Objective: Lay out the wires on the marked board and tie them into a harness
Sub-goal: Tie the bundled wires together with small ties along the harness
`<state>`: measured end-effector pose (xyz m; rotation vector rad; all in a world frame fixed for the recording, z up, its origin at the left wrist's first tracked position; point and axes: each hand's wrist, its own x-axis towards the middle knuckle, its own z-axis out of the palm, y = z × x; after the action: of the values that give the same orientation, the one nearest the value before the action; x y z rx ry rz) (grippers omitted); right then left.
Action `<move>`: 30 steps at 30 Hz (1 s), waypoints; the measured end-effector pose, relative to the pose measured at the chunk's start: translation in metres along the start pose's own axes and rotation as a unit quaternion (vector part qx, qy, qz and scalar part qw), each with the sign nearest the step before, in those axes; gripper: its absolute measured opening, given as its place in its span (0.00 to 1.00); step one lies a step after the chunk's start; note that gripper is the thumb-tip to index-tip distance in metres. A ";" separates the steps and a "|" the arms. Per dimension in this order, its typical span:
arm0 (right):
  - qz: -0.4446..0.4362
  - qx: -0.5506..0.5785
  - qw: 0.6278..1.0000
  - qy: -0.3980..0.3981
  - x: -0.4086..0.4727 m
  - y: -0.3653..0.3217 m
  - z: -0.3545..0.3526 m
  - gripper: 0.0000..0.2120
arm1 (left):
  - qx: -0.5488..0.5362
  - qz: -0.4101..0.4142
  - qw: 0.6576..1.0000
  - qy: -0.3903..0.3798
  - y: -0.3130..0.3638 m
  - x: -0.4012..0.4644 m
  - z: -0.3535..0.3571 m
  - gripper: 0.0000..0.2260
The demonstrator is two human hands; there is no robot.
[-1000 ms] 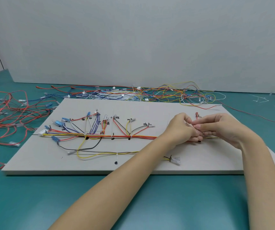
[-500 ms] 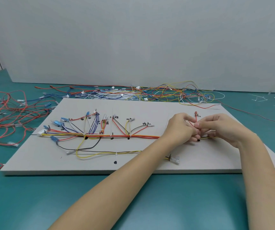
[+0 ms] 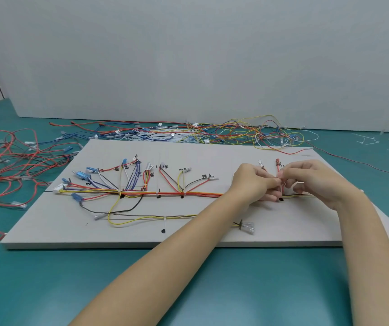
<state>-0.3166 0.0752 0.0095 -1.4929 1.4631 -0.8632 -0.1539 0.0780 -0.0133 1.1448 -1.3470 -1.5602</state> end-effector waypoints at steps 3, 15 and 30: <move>0.003 0.010 1.000 -0.010 0.000 -0.001 0.002 0.08 | -0.026 -0.024 0.999 -0.005 0.003 0.001 -0.002 0.09; 0.006 0.017 1.000 0.004 0.002 -0.002 0.004 0.08 | -0.048 -0.079 0.996 -0.019 0.014 -0.001 -0.002 0.12; -0.033 0.018 0.999 -0.001 -0.002 -0.006 0.007 0.09 | 0.050 -0.052 0.997 0.011 0.013 -0.003 0.004 0.11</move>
<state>-0.3077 0.0774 0.0128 -1.5227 1.3962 -0.9227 -0.1568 0.0804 0.0000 1.3088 -1.3842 -1.5638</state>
